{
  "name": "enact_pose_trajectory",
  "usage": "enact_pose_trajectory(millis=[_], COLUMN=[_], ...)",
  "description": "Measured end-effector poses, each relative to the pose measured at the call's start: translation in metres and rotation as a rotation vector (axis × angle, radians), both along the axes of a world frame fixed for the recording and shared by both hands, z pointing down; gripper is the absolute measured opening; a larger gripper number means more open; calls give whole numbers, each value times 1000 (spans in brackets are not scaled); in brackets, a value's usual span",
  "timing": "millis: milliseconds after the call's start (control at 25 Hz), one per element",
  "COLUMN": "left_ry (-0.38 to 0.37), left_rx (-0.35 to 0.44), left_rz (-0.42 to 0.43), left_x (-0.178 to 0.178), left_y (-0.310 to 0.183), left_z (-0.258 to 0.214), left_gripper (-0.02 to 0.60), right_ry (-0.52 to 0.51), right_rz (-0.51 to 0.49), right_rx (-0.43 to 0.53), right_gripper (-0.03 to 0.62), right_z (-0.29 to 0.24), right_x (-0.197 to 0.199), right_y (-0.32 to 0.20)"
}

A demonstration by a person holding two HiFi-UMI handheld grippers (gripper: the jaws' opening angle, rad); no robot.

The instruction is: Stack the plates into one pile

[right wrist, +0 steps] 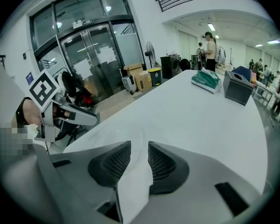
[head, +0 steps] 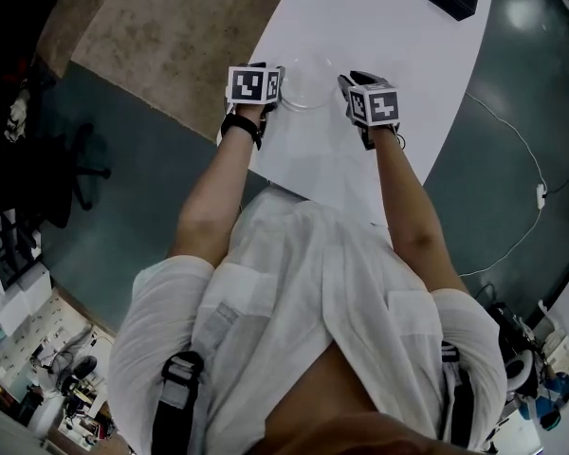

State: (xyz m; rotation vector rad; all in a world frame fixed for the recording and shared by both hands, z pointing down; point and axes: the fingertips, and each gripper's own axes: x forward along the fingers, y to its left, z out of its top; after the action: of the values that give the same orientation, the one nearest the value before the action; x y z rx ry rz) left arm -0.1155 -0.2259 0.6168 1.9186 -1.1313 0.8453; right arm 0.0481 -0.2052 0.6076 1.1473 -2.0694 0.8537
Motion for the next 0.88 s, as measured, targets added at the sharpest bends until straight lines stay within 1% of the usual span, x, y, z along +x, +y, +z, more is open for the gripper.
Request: enact_pose_trajectory(millis=[200, 400, 520, 640, 760, 880], left_ry=[46, 100, 115, 124, 125, 128], left_rx=[44, 148, 230, 326, 458, 593], left_rz=[-7, -64, -92, -119, -122, -91], left_x=[0, -23, -42, -62, -75, -73], left_y=[7, 14, 9, 3, -4, -8], left_z=[-21, -52, -81, -114, -154, -192], left_gripper=[173, 160, 145, 130, 109, 97], right_ry=[-36, -76, -107, -140, -123, -95], right_rz=[30, 103, 157, 210, 237, 264], right_rx=[24, 139, 245, 380, 542, 694], right_gripper=[133, 132, 132, 130, 120, 104], right_z=[-14, -53, -86, -128, -172, -213], right_x=[12, 46, 69, 90, 108, 129], right_y=[16, 27, 29, 31, 35, 44])
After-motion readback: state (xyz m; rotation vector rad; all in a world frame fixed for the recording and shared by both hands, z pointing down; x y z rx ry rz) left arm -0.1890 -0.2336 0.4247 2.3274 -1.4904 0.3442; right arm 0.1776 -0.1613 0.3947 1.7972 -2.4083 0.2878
